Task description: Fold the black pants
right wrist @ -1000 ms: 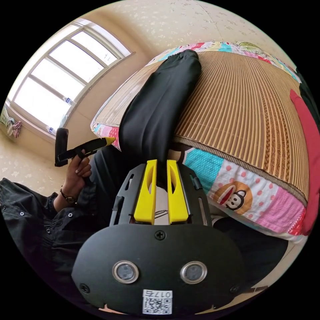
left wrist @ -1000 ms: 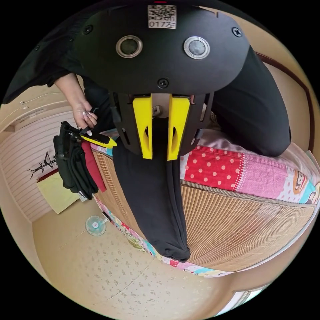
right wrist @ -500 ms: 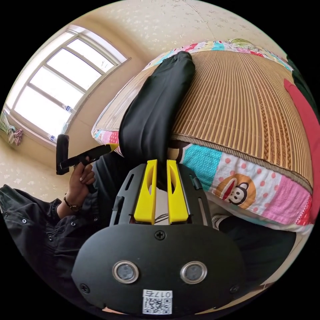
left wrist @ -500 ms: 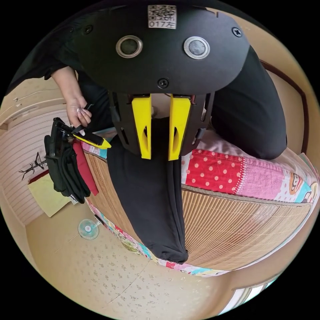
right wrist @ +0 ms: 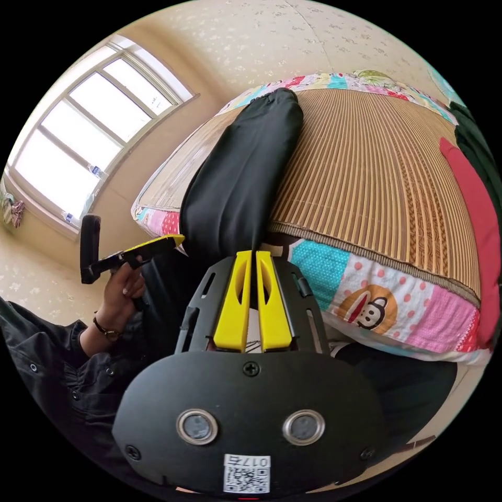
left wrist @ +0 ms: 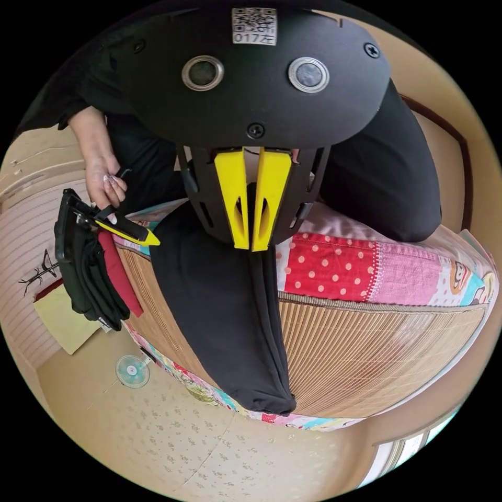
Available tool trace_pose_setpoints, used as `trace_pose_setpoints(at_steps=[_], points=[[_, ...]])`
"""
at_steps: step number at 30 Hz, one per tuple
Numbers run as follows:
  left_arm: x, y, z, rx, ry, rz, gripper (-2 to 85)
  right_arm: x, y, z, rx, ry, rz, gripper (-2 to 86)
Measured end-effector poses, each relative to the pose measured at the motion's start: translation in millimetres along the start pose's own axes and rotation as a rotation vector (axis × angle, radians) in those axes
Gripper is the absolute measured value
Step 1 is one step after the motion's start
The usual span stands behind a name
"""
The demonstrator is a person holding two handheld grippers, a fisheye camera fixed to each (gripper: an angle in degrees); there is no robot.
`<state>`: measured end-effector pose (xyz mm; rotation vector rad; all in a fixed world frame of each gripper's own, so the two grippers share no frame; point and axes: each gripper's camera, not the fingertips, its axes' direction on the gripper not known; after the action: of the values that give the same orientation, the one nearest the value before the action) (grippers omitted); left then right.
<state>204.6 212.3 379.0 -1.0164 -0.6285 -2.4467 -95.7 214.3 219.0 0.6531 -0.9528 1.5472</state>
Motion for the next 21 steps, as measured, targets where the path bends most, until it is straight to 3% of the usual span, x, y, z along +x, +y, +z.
trace_pose_setpoints(at_steps=[4, 7, 10, 13, 17, 21], points=[[-17.1, -6.1, -34.8, 0.052, 0.217, 0.038, -0.8, -14.5, -1.4, -16.0, 0.027, -0.058, -0.028, 2.1], [-28.9, -11.8, -29.4, -0.036, 0.136, -0.021, -0.8, -17.7, -2.2, -15.0, 0.011, -0.107, -0.024, 2.1], [-32.7, -11.9, -14.1, -0.071, 0.111, -0.037, -0.6, -13.6, -2.0, 5.2, -0.067, -0.030, -0.026, 2.4], [-32.7, -13.4, -21.1, -0.020, 0.019, -0.070, 0.0, -4.6, -6.1, 13.2, -0.145, -0.033, -0.016, 3.1], [-31.5, -34.2, -34.5, 0.079, 0.127, -0.015, 6.8, 8.4, -19.5, -17.2, -0.025, -0.136, -0.049, 5.8], [-34.6, -69.4, -2.3, -0.039, 0.148, -0.031, 11.2, 36.1, -58.2, -9.3, -0.053, -0.212, -0.005, 7.9]])
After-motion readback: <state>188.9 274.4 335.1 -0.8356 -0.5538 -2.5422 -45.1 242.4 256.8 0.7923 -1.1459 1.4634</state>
